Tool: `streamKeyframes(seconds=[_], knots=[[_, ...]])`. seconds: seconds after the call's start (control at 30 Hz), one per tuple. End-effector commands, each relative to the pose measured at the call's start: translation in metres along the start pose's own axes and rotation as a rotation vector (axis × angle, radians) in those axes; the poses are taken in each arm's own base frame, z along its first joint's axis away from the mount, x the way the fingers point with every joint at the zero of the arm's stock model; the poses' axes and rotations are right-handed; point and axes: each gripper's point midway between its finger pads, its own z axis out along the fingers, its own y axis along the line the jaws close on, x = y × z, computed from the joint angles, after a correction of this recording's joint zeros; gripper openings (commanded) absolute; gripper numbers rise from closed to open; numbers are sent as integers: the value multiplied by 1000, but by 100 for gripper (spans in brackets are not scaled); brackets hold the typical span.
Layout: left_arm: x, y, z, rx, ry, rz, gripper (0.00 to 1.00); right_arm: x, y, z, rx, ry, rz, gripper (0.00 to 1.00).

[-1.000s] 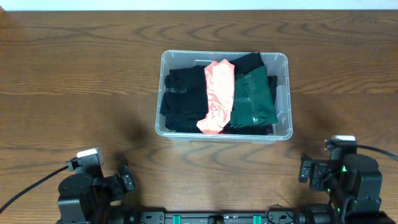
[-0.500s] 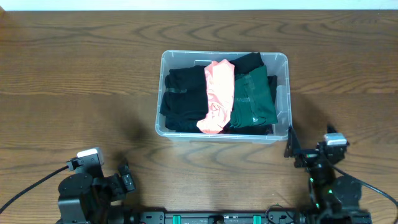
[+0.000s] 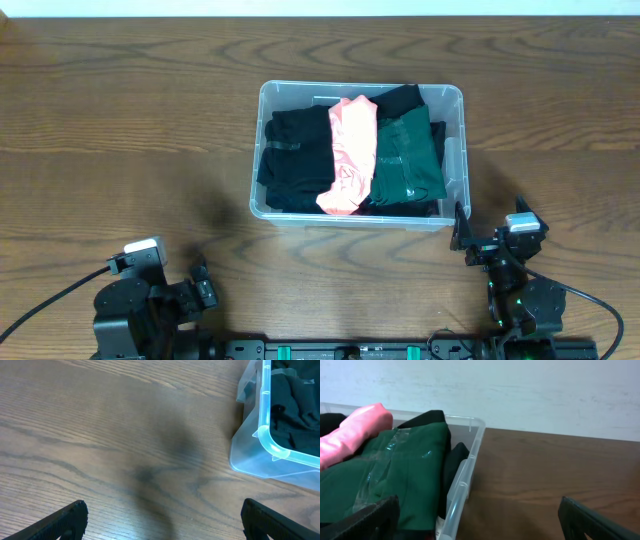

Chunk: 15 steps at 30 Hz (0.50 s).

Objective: Pack container

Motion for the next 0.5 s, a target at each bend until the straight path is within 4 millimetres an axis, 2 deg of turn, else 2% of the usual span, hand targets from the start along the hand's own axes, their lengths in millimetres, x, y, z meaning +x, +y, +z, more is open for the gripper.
streamKeyframes(seconds=[0.0,0.47], knots=[[1,1,0,-5,1,-8,98,1,2,0,-8,4,-15,99],[2,1,1,-6,0,-8,98,1,2,0,-8,4,-15,99]])
